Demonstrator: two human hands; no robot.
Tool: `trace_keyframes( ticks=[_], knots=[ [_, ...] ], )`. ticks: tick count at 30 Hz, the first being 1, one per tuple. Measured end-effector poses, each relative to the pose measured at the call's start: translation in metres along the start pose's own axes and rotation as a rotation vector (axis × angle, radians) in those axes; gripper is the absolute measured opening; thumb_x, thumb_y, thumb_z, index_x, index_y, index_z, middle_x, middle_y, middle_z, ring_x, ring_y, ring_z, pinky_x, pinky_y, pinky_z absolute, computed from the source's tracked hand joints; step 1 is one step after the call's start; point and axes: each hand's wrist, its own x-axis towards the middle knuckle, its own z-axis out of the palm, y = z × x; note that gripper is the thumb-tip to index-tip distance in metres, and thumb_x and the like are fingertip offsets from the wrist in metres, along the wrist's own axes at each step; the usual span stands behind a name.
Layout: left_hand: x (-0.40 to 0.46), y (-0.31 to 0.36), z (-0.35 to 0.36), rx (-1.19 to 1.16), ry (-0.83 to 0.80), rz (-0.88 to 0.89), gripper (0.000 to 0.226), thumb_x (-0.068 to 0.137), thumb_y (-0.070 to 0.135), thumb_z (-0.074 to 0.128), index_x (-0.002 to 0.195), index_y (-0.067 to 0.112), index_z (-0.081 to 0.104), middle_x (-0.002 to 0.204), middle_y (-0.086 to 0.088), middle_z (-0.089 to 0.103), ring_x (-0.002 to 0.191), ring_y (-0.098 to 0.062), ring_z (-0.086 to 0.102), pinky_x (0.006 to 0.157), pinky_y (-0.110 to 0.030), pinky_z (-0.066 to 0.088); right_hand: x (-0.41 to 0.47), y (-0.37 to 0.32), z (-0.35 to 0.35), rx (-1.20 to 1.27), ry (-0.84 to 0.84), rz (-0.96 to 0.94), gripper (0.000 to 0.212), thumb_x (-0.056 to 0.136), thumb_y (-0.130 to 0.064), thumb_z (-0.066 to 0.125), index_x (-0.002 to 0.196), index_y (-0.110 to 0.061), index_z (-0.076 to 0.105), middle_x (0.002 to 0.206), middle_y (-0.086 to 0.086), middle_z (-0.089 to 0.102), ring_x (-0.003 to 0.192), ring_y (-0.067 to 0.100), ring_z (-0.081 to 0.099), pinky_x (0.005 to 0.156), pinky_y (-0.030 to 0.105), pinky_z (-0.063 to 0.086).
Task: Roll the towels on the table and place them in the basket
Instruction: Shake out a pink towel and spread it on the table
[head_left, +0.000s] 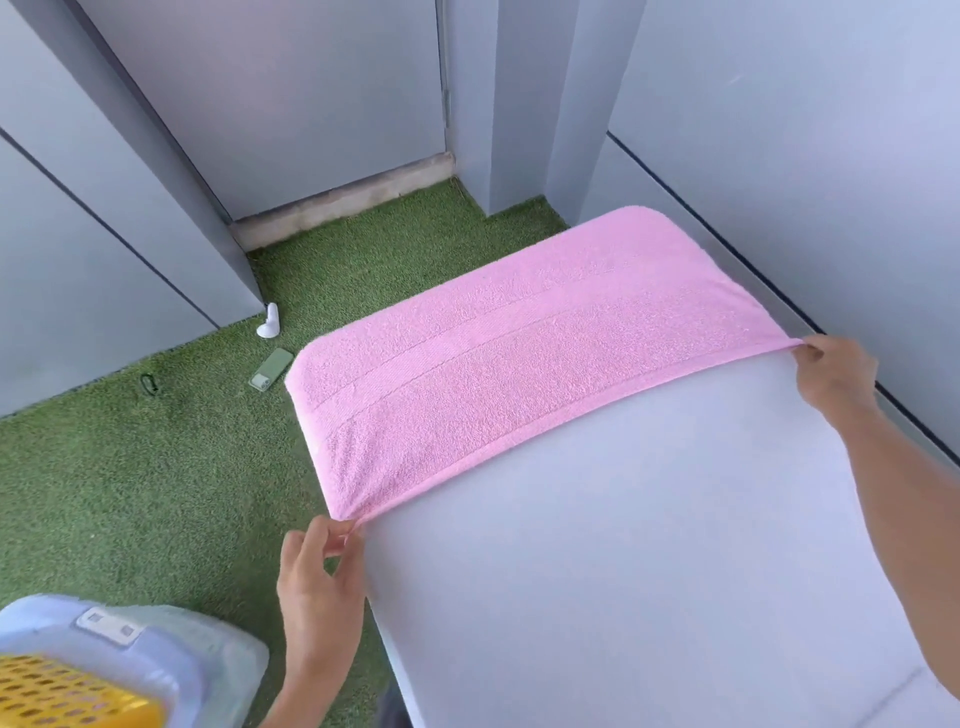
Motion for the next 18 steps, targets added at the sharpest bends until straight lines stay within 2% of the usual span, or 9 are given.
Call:
trace_keyframes(
  ticks=[3, 8, 12, 15, 18],
  knots=[
    [-0.056, 0.000, -0.001, -0.021, 0.023, -0.007, 0.020, 0.082, 0.006, 0.071, 0.077, 0.021, 0.059, 0.079, -0.003, 0.051, 0.079, 0.008, 0.056, 0.069, 0.000, 0.036, -0.028, 0.036, -0.013, 0.021, 0.002, 0.024, 0.027, 0.095, -0.006, 0.048, 0.109, 0.005, 0.068, 0.103, 0.037, 0.063, 0.099, 0.050, 0.059, 0.092, 0.045, 0.044],
    [-0.133, -0.007, 0.002, -0.032, 0.045, 0.011, 0.026, 0.076, 0.001, 0.076, 0.078, 0.023, 0.062, 0.077, 0.001, 0.053, 0.077, 0.006, 0.057, 0.063, -0.010, 0.038, -0.069, 0.091, -0.031, 0.036, -0.006, 0.029, 0.028, 0.097, -0.005, 0.046, 0.115, 0.004, 0.066, 0.110, 0.035, 0.063, 0.104, 0.048, 0.058, 0.095, 0.043, 0.042],
    [-0.195, -0.002, 0.005, -0.016, 0.077, 0.013, 0.024, 0.073, 0.000, 0.078, 0.075, 0.020, 0.064, 0.073, 0.001, 0.055, 0.075, 0.005, 0.056, 0.059, -0.009, 0.039, -0.093, 0.140, -0.041, 0.035, 0.000, 0.006, 0.026, 0.096, -0.005, 0.048, 0.112, 0.004, 0.067, 0.106, 0.033, 0.065, 0.102, 0.046, 0.060, 0.092, 0.042, 0.043],
    [-0.230, -0.002, 0.007, -0.016, 0.084, 0.005, 0.027, 0.071, -0.001, 0.079, 0.076, 0.021, 0.065, 0.072, 0.002, 0.056, 0.077, 0.006, 0.056, 0.063, -0.002, 0.037, -0.110, 0.172, -0.048, 0.033, 0.009, -0.011, 0.026, 0.095, -0.004, 0.049, 0.111, 0.003, 0.068, 0.104, 0.033, 0.066, 0.099, 0.046, 0.061, 0.089, 0.041, 0.044],
    [-0.279, 0.001, 0.007, -0.025, 0.107, -0.030, 0.025, 0.072, 0.001, 0.079, 0.075, 0.021, 0.064, 0.073, 0.001, 0.056, 0.078, 0.006, 0.055, 0.064, -0.002, 0.036, -0.129, 0.208, -0.055, 0.048, 0.017, -0.030, 0.026, 0.095, -0.006, 0.049, 0.110, 0.001, 0.069, 0.103, 0.030, 0.067, 0.098, 0.045, 0.062, 0.088, 0.040, 0.045]
  ],
)
